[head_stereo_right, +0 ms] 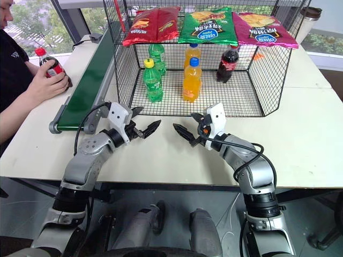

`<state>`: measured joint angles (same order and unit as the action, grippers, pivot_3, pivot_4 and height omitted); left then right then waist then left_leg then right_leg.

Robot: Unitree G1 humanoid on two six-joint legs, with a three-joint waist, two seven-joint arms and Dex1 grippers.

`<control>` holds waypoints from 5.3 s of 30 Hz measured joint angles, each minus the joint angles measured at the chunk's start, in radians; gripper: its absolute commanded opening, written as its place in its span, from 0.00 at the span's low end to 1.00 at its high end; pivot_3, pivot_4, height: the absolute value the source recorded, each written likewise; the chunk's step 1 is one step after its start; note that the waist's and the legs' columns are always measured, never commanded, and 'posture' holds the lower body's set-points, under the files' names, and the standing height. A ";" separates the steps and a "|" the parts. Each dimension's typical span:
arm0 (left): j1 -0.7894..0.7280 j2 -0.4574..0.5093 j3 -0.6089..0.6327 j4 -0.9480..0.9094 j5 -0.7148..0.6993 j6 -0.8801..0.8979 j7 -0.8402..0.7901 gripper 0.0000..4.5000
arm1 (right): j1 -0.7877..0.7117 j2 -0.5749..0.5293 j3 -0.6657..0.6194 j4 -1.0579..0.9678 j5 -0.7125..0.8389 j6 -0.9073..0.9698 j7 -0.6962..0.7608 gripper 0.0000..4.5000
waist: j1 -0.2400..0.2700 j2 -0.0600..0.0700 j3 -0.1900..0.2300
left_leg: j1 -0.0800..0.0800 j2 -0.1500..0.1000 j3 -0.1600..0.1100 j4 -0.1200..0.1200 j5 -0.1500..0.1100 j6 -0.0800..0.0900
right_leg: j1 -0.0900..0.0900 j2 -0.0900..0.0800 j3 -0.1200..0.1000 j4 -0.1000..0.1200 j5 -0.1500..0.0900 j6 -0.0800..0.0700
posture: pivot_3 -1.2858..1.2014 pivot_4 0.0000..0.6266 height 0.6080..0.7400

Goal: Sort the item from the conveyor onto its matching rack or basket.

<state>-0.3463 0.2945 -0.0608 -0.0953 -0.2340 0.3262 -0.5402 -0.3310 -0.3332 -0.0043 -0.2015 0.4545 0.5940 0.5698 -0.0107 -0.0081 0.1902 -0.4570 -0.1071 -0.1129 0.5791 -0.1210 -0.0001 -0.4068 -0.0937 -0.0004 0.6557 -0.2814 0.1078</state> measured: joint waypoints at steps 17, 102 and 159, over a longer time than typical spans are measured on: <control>0.027 0.036 0.000 -0.034 -0.007 0.009 -0.005 1.00 | 0.005 0.024 0.011 -0.018 0.001 0.008 -0.016 0.99 | 0.000 0.000 0.000 | 0.000 0.000 0.000 0.000 0.000 0.000 | 0.000 0.000 0.000 0.000 0.000 0.000 | 0.52 0.24 0.98; 0.060 0.080 0.455 -0.297 -0.159 0.259 0.354 1.00 | -0.011 -0.044 0.041 -0.128 0.071 0.055 0.077 0.99 | 0.000 0.000 0.000 | -0.001 0.000 0.000 -0.002 0.000 0.000 | -0.002 0.000 0.000 0.000 0.000 0.000 | 0.52 0.24 0.98; -0.086 0.272 0.001 -0.145 -0.206 0.157 -0.166 0.67 | -0.127 -0.115 -0.019 -0.198 0.182 0.130 0.085 1.00 | 0.002 -0.002 0.001 | -0.004 0.000 -0.001 -0.003 0.000 0.000 | -0.002 -0.001 0.001 -0.006 0.000 -0.001 | 0.52 0.24 0.98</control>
<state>-0.4327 0.5663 -0.0596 -0.2404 -0.4401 0.4832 -0.7062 -0.4580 -0.4482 -0.0232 -0.3990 0.6369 0.7239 0.6544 -0.0090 -0.0096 0.1909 -0.4608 -0.1071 -0.1134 0.5758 -0.1212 -0.0003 -0.4091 -0.0947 0.0002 0.6493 -0.2816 0.1068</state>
